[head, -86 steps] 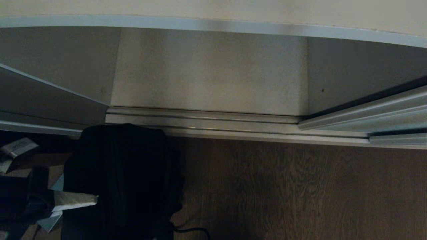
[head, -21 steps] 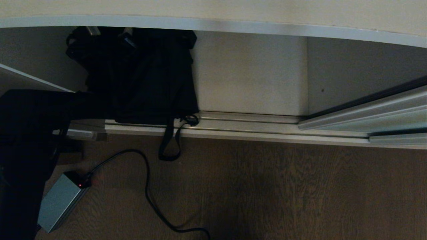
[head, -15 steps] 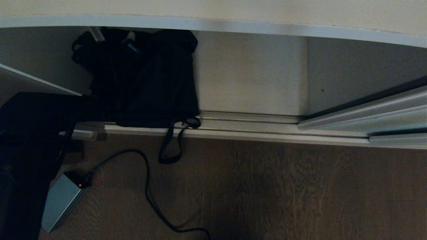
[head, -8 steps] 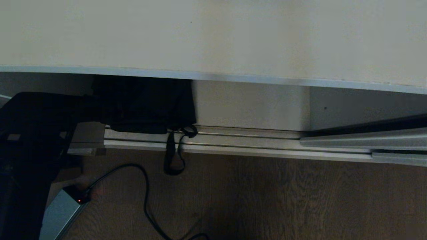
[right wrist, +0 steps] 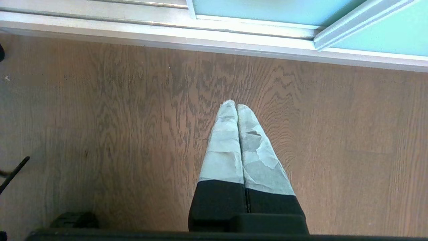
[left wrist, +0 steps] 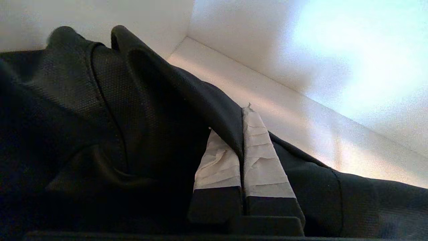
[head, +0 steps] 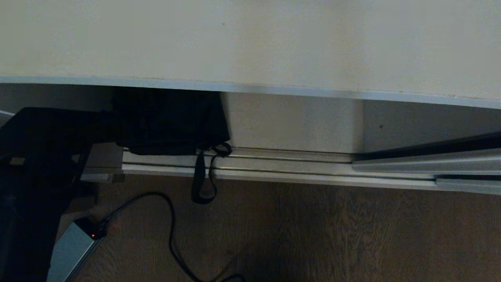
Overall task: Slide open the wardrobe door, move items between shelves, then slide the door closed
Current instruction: Place the bag on the lower shelf
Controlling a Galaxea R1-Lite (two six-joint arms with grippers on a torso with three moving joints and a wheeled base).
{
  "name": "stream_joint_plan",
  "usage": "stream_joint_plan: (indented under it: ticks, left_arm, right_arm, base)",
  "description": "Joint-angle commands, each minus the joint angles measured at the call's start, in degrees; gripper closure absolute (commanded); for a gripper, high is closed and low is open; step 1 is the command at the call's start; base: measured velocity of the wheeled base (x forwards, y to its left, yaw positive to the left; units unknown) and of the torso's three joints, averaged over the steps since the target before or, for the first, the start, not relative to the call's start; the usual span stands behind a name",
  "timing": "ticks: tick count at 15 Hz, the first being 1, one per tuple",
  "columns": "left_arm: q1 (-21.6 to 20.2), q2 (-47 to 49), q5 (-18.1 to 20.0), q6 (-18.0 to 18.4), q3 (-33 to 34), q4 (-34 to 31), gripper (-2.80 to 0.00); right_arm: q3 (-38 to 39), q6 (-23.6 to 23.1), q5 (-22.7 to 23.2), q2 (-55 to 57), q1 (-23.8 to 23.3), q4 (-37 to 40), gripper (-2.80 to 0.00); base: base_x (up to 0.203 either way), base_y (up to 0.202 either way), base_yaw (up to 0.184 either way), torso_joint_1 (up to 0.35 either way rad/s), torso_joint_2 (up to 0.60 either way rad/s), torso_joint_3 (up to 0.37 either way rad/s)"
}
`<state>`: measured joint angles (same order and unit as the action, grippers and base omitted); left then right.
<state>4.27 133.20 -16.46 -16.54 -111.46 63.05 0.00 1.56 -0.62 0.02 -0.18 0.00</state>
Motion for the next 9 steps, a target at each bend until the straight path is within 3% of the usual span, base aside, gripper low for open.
stream_joint_plan:
  ticks: [1, 4, 9]
  left_arm:
    - [0.1, -0.2, -0.8, -0.1, 0.0, 0.0, -2.8]
    - [0.0, -1.9, 0.0, -2.7, 0.1, -2.0, -2.8]
    - [-0.2, -5.7, 1.4, -8.0, 0.3, -14.3, -2.8]
  right_arm:
    - [0.0, 0.0, 0.0, -0.2, 0.0, 0.0, 0.0]
    - [0.1, 0.0, 0.0, -0.1, 0.0, 0.0, 0.0]
    - [0.0, 0.0, 0.0, -0.2, 0.0, 0.0, 0.0]
  base:
    - [0.0, 0.0, 0.0, 0.0, 0.0, 0.0]
    - [0.0, 0.0, 0.0, 0.0, 0.0, 0.0]
    - [0.0, 0.0, 0.0, 0.0, 0.0, 0.0]
